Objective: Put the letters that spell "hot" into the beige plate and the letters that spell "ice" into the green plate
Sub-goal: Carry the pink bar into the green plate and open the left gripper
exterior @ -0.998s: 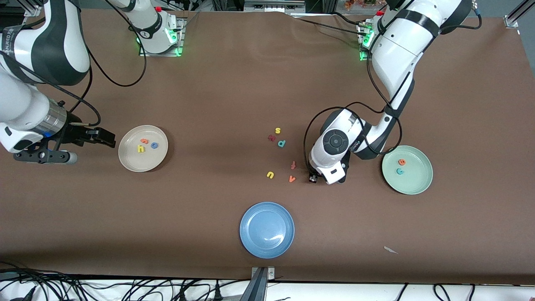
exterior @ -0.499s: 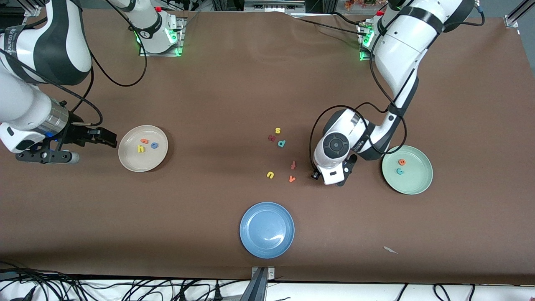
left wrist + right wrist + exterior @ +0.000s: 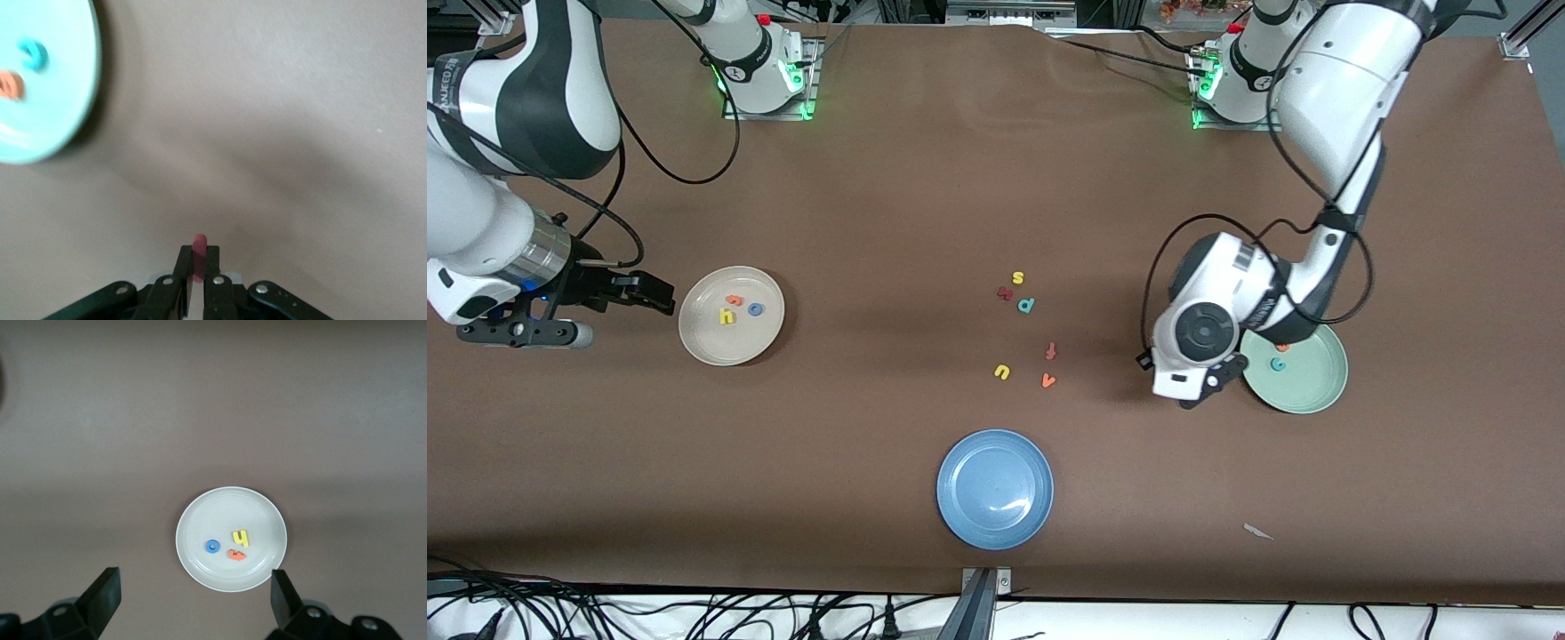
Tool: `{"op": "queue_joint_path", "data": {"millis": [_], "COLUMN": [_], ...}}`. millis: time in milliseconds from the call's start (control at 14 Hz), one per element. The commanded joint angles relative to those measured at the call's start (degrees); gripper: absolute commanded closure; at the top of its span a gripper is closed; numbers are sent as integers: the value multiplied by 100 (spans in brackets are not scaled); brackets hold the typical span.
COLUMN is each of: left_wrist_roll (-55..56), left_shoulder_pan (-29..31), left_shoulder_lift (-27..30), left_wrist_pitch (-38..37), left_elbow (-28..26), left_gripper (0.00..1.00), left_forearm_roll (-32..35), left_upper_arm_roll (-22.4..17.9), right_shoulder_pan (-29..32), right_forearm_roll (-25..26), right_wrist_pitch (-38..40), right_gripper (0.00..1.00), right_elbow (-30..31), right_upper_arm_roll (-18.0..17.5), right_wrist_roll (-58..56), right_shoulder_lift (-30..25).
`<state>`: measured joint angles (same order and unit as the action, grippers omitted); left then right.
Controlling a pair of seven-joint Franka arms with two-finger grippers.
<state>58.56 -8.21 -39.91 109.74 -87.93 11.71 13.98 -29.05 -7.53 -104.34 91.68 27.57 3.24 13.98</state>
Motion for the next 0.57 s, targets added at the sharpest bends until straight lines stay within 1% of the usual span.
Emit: {"op": "queue_joint_path", "data": {"millis": [0,143,214,285,499], "left_wrist_roll": [-1097,-1775,-2161,-2460,-3514], "left_shoulder_pan": [310,565,731,846,1250], "left_shoulder_lift": [185,221,230,247,309], "left_wrist_pitch": [-199,-208,-225,-269,-296], "left_elbow": [-127,-171,-180,-180,-233], "left_gripper": [100,100,100,100,100], "left_forearm_roll": [304,428,454,463,595], "left_upper_arm_roll": [17,17,17,17,26], "right_shoulder_pan": [-4,4,4,4,4], "right_forearm_roll": [-21,23,32,41,15], "right_wrist_pitch": [98,116,116,81,-68], "right_gripper": [1,1,1,1,0], "right_elbow": [-10,-9,-18,-18,-1], "right_upper_arm_roll": [3,37,133,152,126], "right_wrist_roll": [395,536,615,668,678], "right_shoulder_lift": [-194,-203,-220,-220,-150]}}
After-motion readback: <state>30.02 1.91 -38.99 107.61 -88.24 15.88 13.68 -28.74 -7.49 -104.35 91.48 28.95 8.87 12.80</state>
